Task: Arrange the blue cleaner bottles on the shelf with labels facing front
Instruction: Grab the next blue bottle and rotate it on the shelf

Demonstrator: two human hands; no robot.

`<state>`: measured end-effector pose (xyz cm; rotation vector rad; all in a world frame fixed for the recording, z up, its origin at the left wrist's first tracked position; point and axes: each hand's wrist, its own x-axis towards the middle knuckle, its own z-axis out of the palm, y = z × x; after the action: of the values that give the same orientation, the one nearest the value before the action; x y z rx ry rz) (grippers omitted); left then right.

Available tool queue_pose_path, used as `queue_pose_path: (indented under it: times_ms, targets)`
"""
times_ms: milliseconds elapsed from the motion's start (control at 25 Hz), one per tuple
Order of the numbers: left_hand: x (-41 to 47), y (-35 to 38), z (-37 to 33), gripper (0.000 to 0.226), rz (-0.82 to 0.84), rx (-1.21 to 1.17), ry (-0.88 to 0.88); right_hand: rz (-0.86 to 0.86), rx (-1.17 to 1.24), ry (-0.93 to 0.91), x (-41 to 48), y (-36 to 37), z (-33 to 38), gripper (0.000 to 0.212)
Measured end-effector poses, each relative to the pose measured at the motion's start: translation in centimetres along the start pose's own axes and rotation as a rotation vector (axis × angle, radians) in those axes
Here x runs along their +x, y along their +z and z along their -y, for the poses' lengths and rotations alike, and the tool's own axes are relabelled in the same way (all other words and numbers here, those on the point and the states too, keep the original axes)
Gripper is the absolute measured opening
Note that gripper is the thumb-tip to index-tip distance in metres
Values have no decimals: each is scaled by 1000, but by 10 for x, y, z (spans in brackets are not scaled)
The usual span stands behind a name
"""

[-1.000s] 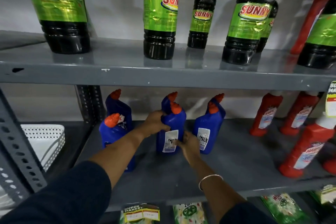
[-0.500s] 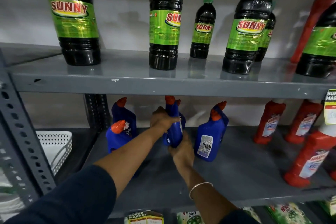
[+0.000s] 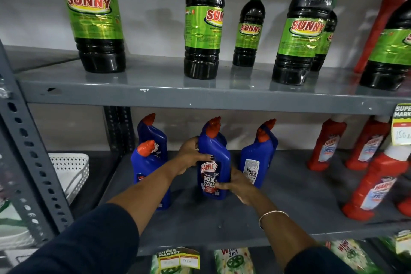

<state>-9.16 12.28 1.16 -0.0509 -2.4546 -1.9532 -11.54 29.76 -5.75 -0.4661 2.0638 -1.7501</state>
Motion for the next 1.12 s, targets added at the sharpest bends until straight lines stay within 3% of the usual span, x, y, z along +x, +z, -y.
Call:
queue_pose_path:
  times_ms: [280,680,840,920,1000,1120]
  targets:
    - [-15,19,20,63,-136,152,27,-149,-180,-11,-5,7,-24,59]
    - [-28,33,25,60,-177,139,0,-151,-212,-38,-8,7,-39,56]
    - [-26,33,25,89,-169,178,-37,-238,-173,-4,-17,-5,-42,62]
    - [-25,40,11,96,-315,256,54,-394,-158,-3,-22,-19,-40,59]
    - [-28,57,-9,85,-448,360,307,-555,-175,-28,-32,-38,-38,50]
    - [-27,89,-31,64,-419,562,603,-689,-179,-44,-41,-65,-38,52]
